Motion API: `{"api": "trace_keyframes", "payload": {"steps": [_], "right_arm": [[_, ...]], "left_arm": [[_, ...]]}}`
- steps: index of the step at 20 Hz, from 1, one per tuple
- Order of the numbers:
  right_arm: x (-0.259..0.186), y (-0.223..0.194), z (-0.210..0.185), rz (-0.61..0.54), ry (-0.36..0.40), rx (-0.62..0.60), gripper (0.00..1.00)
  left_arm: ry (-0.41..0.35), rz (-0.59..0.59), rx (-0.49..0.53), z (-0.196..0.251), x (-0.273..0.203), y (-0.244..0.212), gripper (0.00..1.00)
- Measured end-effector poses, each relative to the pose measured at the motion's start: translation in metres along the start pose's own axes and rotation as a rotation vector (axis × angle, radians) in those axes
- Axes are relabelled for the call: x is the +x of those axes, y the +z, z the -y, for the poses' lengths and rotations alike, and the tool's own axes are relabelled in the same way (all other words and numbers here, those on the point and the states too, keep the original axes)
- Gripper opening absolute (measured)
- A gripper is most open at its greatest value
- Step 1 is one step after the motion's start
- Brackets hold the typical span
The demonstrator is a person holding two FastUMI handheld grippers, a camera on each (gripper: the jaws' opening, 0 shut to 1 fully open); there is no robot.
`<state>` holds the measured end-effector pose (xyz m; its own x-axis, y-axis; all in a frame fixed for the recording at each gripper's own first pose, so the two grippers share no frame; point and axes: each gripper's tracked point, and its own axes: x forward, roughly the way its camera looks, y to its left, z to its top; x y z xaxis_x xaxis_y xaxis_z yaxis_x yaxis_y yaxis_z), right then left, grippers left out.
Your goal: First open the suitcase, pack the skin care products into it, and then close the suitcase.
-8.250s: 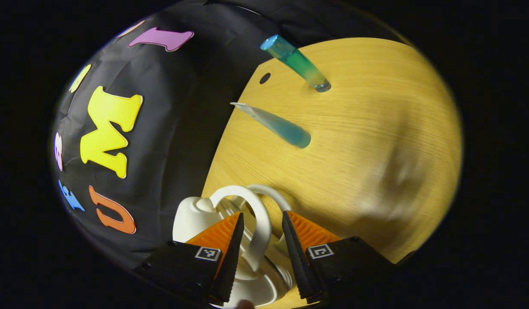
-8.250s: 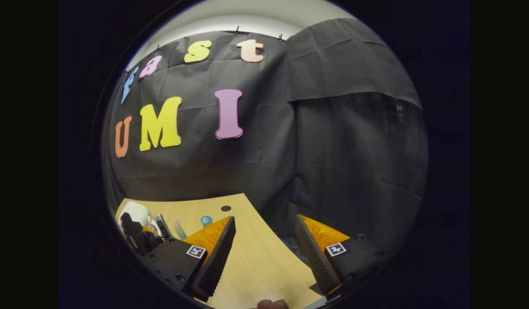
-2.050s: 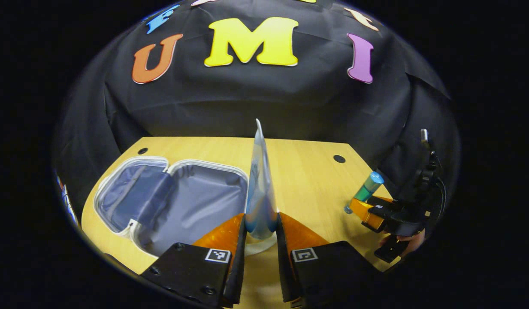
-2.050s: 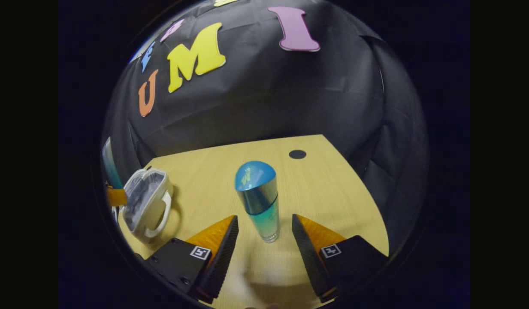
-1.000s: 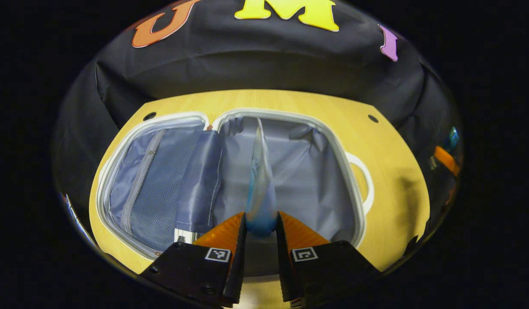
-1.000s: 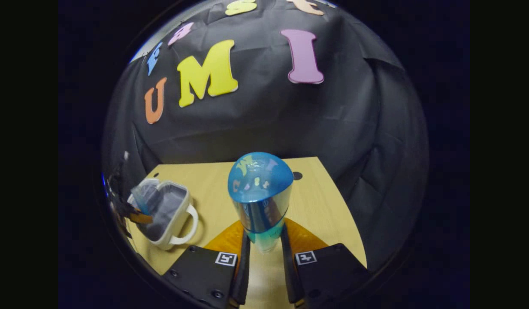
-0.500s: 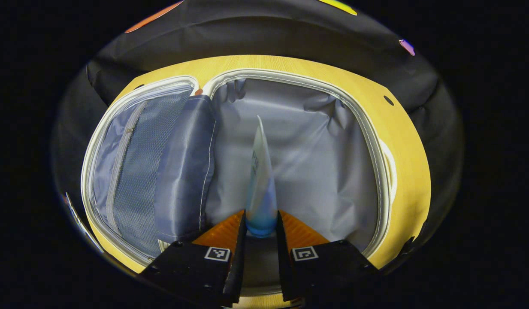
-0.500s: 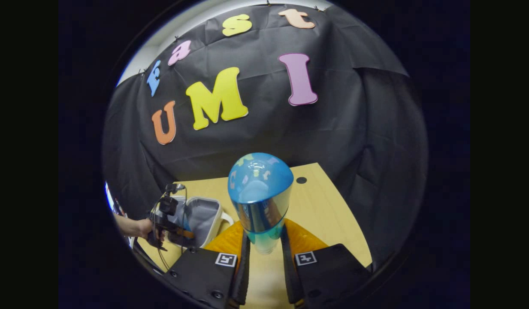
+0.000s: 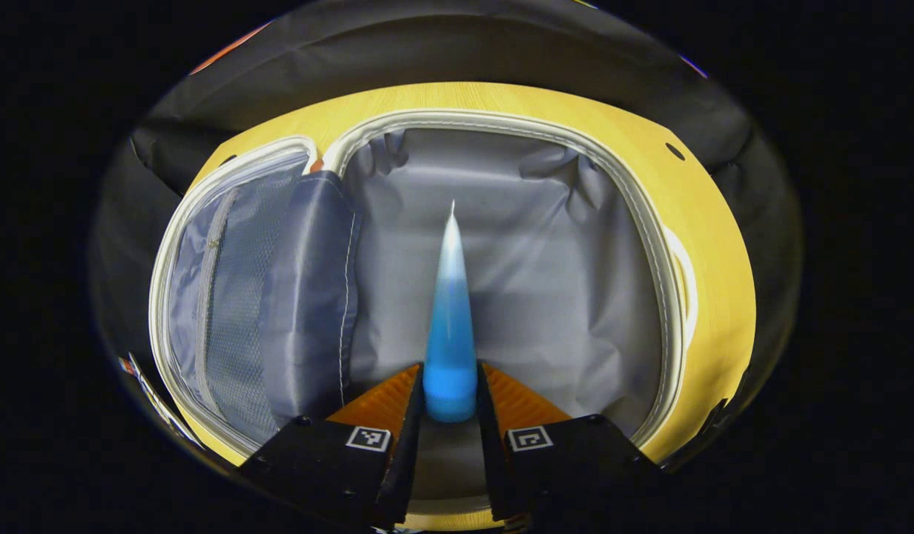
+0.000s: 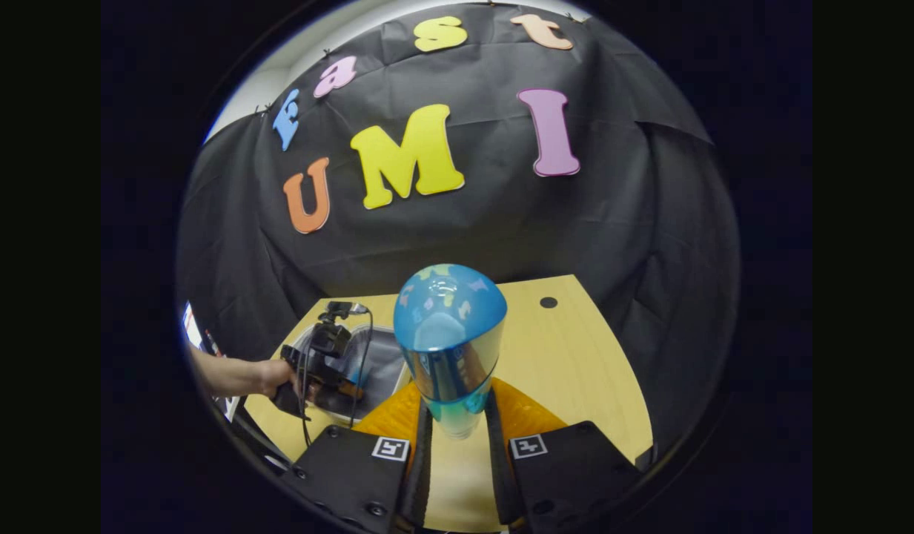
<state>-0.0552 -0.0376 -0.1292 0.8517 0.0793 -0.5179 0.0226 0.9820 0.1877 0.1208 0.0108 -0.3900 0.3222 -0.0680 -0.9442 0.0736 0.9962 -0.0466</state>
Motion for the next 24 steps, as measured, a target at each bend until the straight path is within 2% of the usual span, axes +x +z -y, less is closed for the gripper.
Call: {"api": "trace_keyframes", "payload": {"steps": [3, 4, 7, 8, 11, 13, 15, 17, 19, 21, 24], "right_arm": [[0.002, 0.0, -0.021, -0.012, 0.034, -0.039, 0.29], [0.006, -0.001, -0.03, -0.021, 0.05, -0.057, 0.32], [0.024, -0.003, -0.063, -0.056, 0.106, -0.105, 0.32], [0.032, -0.004, -0.076, -0.064, 0.13, -0.127, 0.29], [0.068, -0.005, -0.121, -0.101, 0.199, -0.149, 0.33], [0.103, -0.025, -0.153, -0.192, 0.254, -0.136, 0.32], [0.144, -0.056, -0.181, -0.306, 0.276, -0.104, 0.33], [0.191, -0.094, -0.195, -0.414, 0.26, -0.098, 0.33], [0.228, -0.131, -0.204, -0.508, 0.216, -0.058, 0.33], [0.246, -0.165, -0.2, -0.593, 0.155, -0.011, 0.33], [0.254, -0.186, -0.191, -0.653, 0.066, 0.05, 0.33]], "left_arm": [[-0.027, 0.002, -0.006, 0.001, 0.003, -0.001, 0.46], [-0.031, 0.01, -0.016, 0.001, -0.001, -0.001, 0.47], [-0.08, 0.075, -0.034, 0.007, -0.018, 0.0, 0.9], [-0.078, 0.104, -0.032, 0.005, -0.028, 0.0, 0.95], [-0.135, 0.259, -0.069, 0.001, -0.07, 0.002, 0.96], [-0.143, 0.362, -0.101, -0.017, -0.098, -0.007, 0.96], [-0.118, 0.422, -0.132, -0.042, -0.124, -0.029, 0.96], [-0.11, 0.452, -0.178, -0.068, -0.147, -0.054, 0.97], [-0.138, 0.479, -0.252, -0.089, -0.163, -0.073, 0.98], [-0.143, 0.487, -0.323, -0.111, -0.172, -0.09, 0.99], [-0.107, 0.477, -0.386, -0.149, -0.174, -0.115, 0.99]]}}
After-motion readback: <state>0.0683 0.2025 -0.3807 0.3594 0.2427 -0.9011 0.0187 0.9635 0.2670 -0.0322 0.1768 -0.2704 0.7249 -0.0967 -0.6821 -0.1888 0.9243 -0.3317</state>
